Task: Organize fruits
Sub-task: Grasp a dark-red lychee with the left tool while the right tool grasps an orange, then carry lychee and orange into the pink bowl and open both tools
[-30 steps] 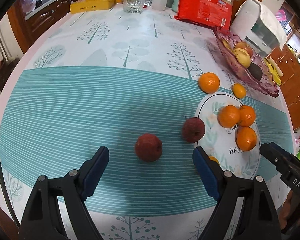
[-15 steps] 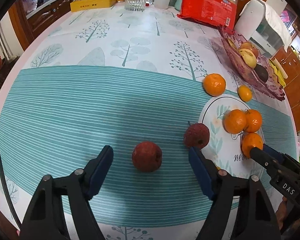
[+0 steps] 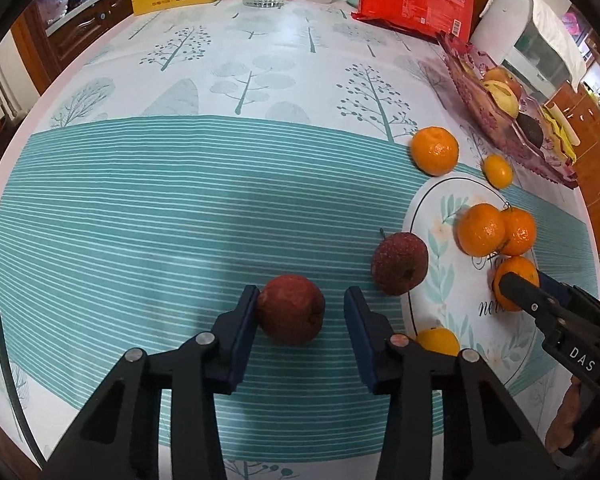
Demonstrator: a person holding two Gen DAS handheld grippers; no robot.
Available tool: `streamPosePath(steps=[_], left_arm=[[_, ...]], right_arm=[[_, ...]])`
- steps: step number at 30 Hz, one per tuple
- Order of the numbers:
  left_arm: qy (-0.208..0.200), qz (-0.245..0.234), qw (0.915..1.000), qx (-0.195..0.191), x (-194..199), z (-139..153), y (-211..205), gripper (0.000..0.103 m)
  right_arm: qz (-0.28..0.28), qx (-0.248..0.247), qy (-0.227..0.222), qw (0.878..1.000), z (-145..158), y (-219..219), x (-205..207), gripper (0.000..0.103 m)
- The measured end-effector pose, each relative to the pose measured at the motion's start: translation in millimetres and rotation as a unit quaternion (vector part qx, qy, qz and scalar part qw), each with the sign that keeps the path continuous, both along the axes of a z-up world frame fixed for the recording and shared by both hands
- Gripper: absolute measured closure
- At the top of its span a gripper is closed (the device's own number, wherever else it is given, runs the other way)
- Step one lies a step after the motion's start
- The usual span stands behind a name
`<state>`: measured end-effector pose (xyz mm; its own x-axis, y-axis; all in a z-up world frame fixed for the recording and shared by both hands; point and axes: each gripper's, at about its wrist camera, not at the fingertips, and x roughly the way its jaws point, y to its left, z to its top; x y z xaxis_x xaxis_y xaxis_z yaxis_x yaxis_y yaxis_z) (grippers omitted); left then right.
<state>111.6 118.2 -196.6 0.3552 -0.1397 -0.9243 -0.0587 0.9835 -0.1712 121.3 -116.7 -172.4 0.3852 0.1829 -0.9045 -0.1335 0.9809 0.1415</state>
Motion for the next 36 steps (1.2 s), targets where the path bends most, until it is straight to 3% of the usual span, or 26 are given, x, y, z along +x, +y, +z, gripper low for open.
streamPosePath(steps=[6, 20, 29, 36], left_arm=[[-0.004, 0.004, 1.0, 0.007, 0, -1, 2, 0.072], [-0.002, 0.002, 0.9998, -0.019, -14, 5, 7, 0.073], [-0.023, -0.03, 0.999, -0.024, -22, 36, -4, 0.073], [-0.054, -0.072, 0.9955, -0.028, -13, 86, -22, 0.073]], right_arm=[[0.0, -0.005, 0.005, 1.0, -6, 1, 2, 0.056], [-0.002, 0.007, 0.008, 1.0, 0, 7, -12, 0.058], [-0.013, 0.01, -0.033, 0.999, 37, 3, -26, 0.058], [-0.028, -0.006, -0.084, 0.996, 89, -10, -33, 0.058]])
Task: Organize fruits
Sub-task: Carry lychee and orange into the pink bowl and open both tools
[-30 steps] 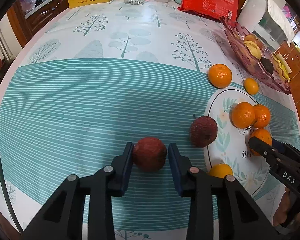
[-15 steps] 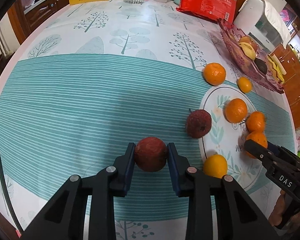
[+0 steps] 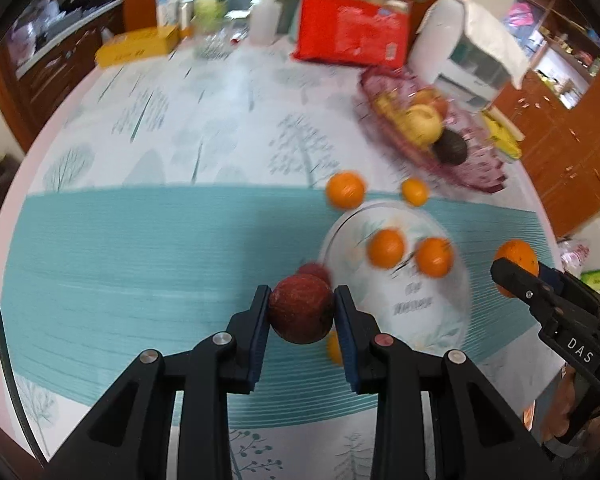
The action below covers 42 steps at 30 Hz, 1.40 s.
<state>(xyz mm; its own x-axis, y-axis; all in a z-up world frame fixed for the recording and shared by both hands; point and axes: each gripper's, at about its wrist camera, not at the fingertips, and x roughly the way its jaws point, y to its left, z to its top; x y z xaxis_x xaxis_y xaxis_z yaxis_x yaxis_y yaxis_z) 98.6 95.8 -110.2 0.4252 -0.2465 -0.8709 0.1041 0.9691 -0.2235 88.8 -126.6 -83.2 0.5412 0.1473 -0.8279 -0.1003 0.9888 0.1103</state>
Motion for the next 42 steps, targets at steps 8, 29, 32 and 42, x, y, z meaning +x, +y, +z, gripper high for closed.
streamPosePath(steps=[8, 29, 32, 42], left_arm=[[-0.051, -0.059, 0.9969, 0.007, 19, 67, -32, 0.073], [-0.124, -0.083, 0.9881, 0.04, 138, 163, -112, 0.073], [-0.109, -0.079, 0.9898, 0.047, 160, 150, -129, 0.073], [-0.019, -0.071, 0.9962, 0.047, 191, 59, -177, 0.073]], right_arm=[[-0.007, -0.069, -0.07, 0.995, 73, -24, -4, 0.058], [-0.059, -0.135, -0.108, 0.983, 164, -132, 108, 0.058], [-0.054, -0.111, -0.095, 0.988, 154, -136, 132, 0.058], [-0.02, -0.058, 0.002, 0.998, 49, -140, 197, 0.058]])
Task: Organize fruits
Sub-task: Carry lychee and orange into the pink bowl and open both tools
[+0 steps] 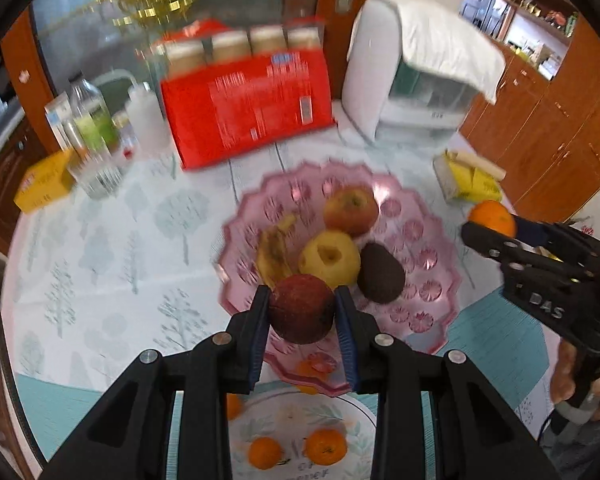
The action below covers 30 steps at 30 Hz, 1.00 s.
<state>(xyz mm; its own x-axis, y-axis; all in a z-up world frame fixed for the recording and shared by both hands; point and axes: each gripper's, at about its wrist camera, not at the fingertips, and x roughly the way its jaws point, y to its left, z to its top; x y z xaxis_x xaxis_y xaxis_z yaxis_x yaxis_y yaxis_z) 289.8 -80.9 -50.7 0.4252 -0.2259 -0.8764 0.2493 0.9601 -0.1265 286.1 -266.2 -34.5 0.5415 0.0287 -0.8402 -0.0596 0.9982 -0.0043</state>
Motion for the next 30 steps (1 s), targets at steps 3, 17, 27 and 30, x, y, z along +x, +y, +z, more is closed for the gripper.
streamPosePath(steps=[3, 17, 27, 30], left_arm=[[0.025, 0.002, 0.9997, 0.009, 1, -30, -12, 0.073], [0.06, 0.037, 0.9971, 0.029, 5, -102, -21, 0.07], [-0.001, 0.033, 0.9986, 0.043, -14, -83, -22, 0.041], [-0.012, 0.04, 0.9979, 0.05, -19, -79, -21, 0.032]], right_arm=[[0.008, 0.006, 0.027, 1.0, -32, -1, 9, 0.058], [0.047, 0.069, 0.08, 0.993, -95, 16, -14, 0.056], [0.016, 0.074, 0.058, 0.995, -97, 10, -31, 0.052], [0.015, 0.063, 0.04, 0.997, -94, 11, -38, 0.052]])
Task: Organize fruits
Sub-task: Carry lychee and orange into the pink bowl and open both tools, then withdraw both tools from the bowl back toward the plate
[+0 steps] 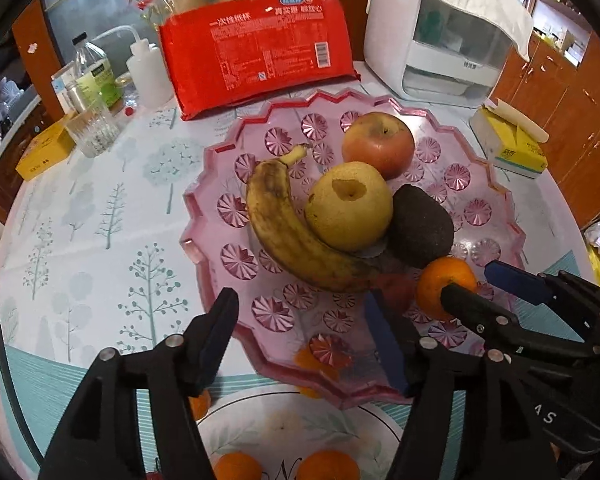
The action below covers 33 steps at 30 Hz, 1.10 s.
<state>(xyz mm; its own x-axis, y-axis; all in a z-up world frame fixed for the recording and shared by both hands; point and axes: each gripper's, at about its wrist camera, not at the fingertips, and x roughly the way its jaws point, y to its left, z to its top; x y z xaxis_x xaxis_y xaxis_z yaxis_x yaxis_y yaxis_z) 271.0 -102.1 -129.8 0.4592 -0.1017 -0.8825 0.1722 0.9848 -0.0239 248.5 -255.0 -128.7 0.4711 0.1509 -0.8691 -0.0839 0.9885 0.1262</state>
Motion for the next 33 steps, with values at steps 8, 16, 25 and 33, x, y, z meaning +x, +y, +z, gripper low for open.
streamPosePath(steps=[8, 16, 25, 33], left_arm=[[-0.01, 0.037, 0.9986, -0.037, -8, 6, 21, 0.026], [-0.044, 0.035, 0.9971, -0.052, -18, 35, 30, 0.023], [-0.015, 0.038, 0.9952, -0.089, -38, 60, 53, 0.022], [-0.03, 0.047, 0.995, -0.082, -75, 78, 87, 0.022]], right_arm=[[-0.008, -0.003, 0.005, 1.0, 5, 4, -2, 0.044], [-0.025, 0.014, -0.021, 0.999, 36, 1, -12, 0.037], [-0.038, 0.026, -0.058, 0.997, 76, 7, -40, 0.031], [-0.05, 0.026, -0.07, 0.996, 101, 23, -75, 0.03]])
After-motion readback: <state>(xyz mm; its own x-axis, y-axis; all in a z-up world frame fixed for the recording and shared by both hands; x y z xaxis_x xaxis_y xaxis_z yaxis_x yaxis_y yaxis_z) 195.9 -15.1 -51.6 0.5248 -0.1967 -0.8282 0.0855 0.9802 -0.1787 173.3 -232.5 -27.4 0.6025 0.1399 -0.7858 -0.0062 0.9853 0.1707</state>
